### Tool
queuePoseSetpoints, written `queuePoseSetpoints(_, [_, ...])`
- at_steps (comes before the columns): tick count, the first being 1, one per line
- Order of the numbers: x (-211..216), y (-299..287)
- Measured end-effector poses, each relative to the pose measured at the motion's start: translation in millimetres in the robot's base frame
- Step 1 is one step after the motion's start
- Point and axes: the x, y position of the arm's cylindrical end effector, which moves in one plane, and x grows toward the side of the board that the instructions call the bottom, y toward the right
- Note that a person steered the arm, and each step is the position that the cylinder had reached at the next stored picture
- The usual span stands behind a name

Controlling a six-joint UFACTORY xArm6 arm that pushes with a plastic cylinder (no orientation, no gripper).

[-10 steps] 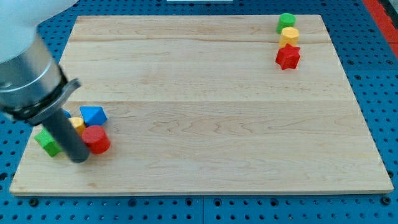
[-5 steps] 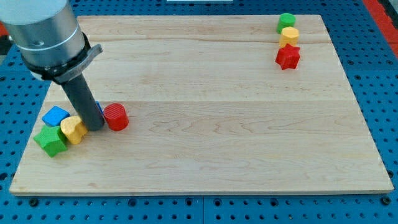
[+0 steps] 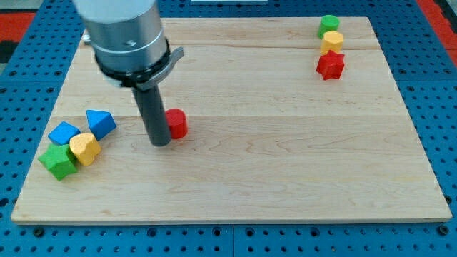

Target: Push the red circle below the red star

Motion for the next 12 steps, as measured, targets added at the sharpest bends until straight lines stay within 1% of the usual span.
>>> queuePoseSetpoints(1, [-17.5, 7.4])
queuePoseSetpoints(2, [-16.7, -18.5])
queuePoseSetpoints(3, [-31.8, -19.4])
queuePoseSetpoints(4, [-44.3, 8.4])
queuePoseSetpoints(6, [-51.5, 76.6])
queuePoseSetpoints(7, [-68.9, 101.5])
queuePoseSetpoints(9, [-74.1, 128.4])
queuePoseSetpoints(10, [-75.6, 151.8])
queuePoseSetpoints(12, [-79.6, 220.7])
